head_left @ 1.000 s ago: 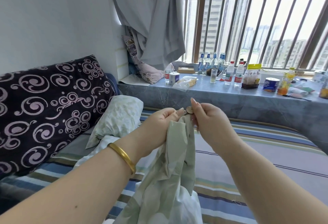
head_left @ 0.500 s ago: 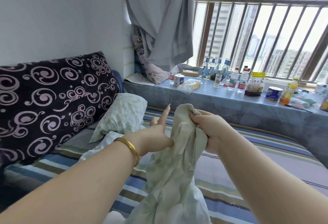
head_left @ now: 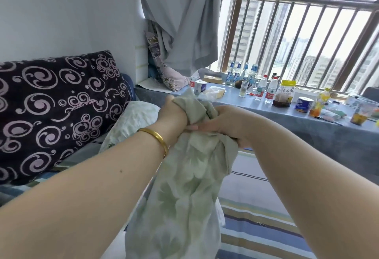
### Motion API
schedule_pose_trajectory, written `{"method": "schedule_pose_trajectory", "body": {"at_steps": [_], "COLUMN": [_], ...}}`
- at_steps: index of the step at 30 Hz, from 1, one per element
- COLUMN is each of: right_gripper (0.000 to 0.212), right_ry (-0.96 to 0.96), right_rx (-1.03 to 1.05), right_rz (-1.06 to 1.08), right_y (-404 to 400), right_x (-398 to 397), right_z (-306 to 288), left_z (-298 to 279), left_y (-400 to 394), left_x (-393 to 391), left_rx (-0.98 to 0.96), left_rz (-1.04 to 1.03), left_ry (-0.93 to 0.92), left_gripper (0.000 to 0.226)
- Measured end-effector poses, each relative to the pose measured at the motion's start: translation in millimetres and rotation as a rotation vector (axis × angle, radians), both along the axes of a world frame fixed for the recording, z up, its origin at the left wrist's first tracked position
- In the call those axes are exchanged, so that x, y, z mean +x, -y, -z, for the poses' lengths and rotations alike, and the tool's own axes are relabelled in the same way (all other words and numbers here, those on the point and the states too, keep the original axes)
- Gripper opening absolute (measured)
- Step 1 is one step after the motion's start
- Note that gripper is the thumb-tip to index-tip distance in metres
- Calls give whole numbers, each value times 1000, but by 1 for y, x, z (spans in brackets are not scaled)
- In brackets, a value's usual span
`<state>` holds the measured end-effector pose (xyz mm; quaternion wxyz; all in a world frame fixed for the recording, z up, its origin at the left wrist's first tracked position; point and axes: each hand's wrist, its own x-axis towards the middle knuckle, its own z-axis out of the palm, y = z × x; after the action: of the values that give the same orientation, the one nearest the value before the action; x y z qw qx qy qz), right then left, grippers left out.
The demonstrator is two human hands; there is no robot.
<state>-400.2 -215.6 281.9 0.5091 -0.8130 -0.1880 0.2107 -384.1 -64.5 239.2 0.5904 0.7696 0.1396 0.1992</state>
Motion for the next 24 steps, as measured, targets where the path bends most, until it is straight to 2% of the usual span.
{"method": "schedule_pose_trajectory", "body": {"at_steps": [2,4,5,7,9,11,15,18,20,24], "right_gripper": [32,7,8,14,28,37,31,41,41,32], "right_ry": [107,92,15,-162,-263,-312,-337,-343,-327,-307], "right_rx": [25,221,372,618,736,803,900,976,1007,1047], "right_rz": [24,38,28,-25,-77,-148,-285,-349,-358,-284], "right_y": [-10,-17,-19,-24,-30,-37,-46,-47,-37,11], "right_x": [0,6,9,13,18,24,41,56,64,92], "right_z": [-6,-16,-23,-38,-50,-62,-85,-95,-95,-79], "left_z": [-24,-48,-61,-88,-112,-132,-165,-185,-191,-171], "left_y": [0,-4,-7,-11,-13,-14,-18,-16,-10,22], "left_x": [-2,-3,-5,-8,-11,-13,-16,-13,-3,44], "left_rx": [69,164,217,249,251,296,366,374,390,407], "left_rz": [-141,-222,-247,-295,-300,-312,-369,-351,-324,-220], "left_ry": [138,283,354,484,548,578,643,650,639,565], "left_gripper": [26,13,9,17,27,26,30,16,8,8]}}
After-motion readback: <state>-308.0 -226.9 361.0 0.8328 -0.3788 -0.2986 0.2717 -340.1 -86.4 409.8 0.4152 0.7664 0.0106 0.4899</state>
